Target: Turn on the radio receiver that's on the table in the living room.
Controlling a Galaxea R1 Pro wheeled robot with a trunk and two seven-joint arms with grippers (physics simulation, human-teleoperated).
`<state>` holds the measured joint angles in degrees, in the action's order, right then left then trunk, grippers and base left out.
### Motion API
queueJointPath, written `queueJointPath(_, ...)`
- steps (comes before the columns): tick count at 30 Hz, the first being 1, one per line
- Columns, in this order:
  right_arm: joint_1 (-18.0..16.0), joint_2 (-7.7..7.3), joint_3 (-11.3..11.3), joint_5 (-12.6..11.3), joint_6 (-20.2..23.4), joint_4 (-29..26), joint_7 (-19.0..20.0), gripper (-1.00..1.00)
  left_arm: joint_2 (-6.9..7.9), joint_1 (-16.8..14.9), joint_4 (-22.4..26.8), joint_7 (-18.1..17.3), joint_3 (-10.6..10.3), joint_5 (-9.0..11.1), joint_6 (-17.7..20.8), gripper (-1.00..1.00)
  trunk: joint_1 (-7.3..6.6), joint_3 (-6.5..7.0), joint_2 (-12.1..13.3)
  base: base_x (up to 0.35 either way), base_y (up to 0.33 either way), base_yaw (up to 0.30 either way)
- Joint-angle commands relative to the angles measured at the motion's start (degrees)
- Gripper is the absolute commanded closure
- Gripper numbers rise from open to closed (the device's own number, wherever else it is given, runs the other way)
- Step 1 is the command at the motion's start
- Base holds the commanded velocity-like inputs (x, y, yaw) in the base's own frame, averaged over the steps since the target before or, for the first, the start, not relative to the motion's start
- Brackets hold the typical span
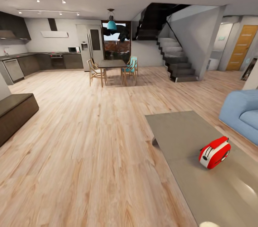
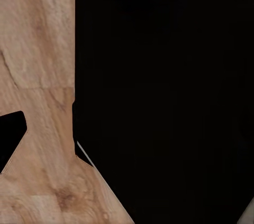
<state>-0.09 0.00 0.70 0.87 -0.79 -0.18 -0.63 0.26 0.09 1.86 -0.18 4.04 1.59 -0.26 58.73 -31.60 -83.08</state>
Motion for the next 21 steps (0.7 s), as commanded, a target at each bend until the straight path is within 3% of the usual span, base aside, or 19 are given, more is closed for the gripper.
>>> queueJointPath(1,0.00,0.00,0.00,0.00,0.00,0.00,0.01,-1.00,0.00,0.00,0.00,0.00,0.00,0.01,0.00,-1.00,0.00,0.00,0.00,0.324,0.106,0.000)
queueJointPath(21,0.00,0.00,0.00,0.00,0.00,0.00,0.02,-1.00,0.00,0.00,-0.01,0.00,0.00,-0.01,0.00,-1.00,0.00,0.00,0.00,0.324,0.125,0.000)
